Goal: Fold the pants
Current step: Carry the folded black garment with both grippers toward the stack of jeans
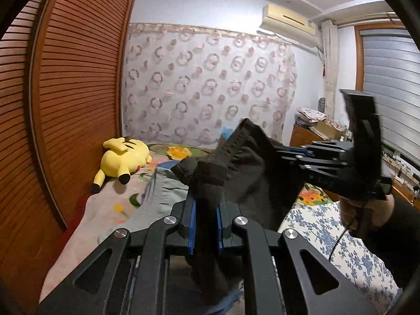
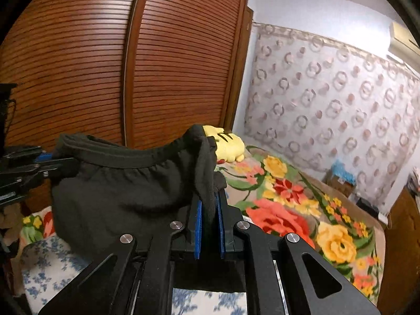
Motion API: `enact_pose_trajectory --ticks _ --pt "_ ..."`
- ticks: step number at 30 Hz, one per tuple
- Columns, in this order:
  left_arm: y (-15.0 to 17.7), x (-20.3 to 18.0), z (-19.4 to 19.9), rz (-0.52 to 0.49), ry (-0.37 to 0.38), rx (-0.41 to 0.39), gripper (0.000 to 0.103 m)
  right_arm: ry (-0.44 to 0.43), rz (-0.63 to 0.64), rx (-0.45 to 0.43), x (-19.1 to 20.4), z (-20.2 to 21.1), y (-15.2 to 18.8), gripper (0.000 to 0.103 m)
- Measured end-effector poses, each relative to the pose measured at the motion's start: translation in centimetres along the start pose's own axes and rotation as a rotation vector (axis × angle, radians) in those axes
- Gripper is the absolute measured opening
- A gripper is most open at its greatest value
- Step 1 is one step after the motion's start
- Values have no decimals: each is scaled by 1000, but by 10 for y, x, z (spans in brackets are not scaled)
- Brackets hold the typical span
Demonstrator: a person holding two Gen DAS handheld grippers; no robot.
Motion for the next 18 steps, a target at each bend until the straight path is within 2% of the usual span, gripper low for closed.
enact_pose_trajectory --ticks 3,5,8,18 --pt "3 9 3 20 -34 -17 13 -5 41 -5 4 -21 -9 10" --pt "7 16 3 30 -89 -30 13 -13 65 -9 7 -33 -13 10" --pt "19 26 -1 57 -127 -20 13 -28 83 5 13 -53 -13 10" --pt "38 38 -3 102 -164 11 13 -70 83 22 22 -92 -18 10"
Point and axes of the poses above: each gripper's, at about its wrist camera, not at the fingertips, and z roughly against the way its jaws point, x to its left, y to its underside, the point moved 7 cm from there along -z, roughly the way its jaws point, and after that the axes turned 1 degree about -z, right-handed, at the moved point
